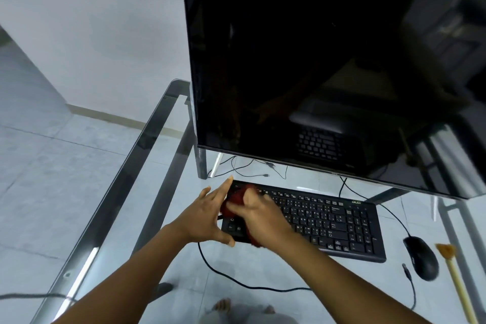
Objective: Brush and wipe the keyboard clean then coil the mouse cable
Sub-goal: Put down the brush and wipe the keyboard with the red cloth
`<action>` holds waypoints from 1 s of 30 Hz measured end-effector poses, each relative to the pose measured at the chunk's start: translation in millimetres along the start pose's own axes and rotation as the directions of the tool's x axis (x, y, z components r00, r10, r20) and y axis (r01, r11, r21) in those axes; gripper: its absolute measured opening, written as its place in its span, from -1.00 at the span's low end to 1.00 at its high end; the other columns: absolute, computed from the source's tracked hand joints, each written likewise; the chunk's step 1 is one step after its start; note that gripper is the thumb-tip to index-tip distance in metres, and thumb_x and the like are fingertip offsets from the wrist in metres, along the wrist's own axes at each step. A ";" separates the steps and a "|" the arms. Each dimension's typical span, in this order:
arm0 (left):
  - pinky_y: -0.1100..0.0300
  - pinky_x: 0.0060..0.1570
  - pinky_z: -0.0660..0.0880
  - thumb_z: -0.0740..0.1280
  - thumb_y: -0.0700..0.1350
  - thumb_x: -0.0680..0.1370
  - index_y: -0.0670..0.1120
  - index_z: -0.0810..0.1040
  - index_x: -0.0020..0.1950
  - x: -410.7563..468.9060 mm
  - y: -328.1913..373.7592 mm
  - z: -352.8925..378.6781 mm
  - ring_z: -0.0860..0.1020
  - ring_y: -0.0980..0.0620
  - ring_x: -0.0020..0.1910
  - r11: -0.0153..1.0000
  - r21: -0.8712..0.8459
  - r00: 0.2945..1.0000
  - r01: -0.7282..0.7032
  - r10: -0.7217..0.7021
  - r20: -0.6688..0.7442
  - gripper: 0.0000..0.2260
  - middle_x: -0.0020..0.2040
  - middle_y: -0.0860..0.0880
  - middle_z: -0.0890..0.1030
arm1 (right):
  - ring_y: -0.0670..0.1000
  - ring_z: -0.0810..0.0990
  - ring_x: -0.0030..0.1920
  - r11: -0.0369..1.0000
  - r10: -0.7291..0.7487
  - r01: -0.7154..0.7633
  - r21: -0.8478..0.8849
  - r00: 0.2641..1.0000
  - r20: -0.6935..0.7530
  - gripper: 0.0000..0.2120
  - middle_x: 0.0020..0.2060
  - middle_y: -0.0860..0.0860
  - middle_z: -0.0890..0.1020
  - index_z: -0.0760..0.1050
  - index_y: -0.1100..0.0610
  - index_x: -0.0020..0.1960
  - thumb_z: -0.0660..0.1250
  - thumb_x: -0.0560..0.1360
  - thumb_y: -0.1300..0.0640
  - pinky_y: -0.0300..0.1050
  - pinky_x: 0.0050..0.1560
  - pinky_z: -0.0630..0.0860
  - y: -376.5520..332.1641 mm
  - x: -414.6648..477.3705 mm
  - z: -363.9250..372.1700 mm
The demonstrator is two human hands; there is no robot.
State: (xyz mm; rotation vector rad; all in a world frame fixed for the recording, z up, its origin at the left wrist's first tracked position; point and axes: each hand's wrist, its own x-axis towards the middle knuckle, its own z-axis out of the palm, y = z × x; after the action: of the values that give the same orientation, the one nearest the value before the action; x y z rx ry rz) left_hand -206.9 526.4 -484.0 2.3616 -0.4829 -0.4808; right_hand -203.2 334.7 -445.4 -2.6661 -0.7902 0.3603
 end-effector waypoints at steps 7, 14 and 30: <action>0.13 0.51 -0.20 0.51 0.36 0.20 0.11 -0.32 0.55 0.2 -0.5 0.3 0.18 0.08 0.51 1.000 0.014 1.000 0.013 -0.013 -0.002 0.25 0.52 0.03 0.25 | 0.10 0.41 0.02 0.991 0.083 -0.078 0.107 0.996 -0.043 -0.69 -0.09 -0.08 0.36 0.38 -0.40 0.17 0.23 0.60 0.03 -0.11 -0.08 0.33 12.4 12.1 -10.7; 0.22 0.45 -0.26 0.53 0.31 0.22 0.07 -0.31 0.56 -1.1 3.6 -0.5 0.04 0.18 0.52 1.000 -0.001 1.000 0.017 -0.017 -0.009 0.25 0.55 0.11 0.13 | 0.07 0.47 -0.11 0.999 0.009 -0.012 -0.046 0.998 -0.070 -0.89 -0.07 0.02 0.51 0.47 -0.17 0.09 0.27 0.57 -0.04 -0.02 -0.16 0.42 16.9 -19.2 1.9; 0.16 0.50 -0.22 0.49 0.39 0.18 0.07 -0.32 0.56 1.0 1.4 0.3 0.08 0.09 0.54 0.999 0.028 1.000 0.021 -0.022 0.003 0.27 0.57 0.04 0.13 | 0.10 0.52 -0.01 0.988 0.151 -0.152 0.006 0.979 -0.139 -0.75 -0.02 0.03 0.54 0.48 -0.04 0.08 0.19 0.56 -0.16 0.00 -0.08 0.53 -1.1 5.0 -2.6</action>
State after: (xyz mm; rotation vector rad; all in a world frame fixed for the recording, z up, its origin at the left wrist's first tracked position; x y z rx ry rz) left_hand -206.4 524.8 -483.4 2.3949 -0.4686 -0.4903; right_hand -198.8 337.8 -443.3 -2.7281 -0.5483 0.2060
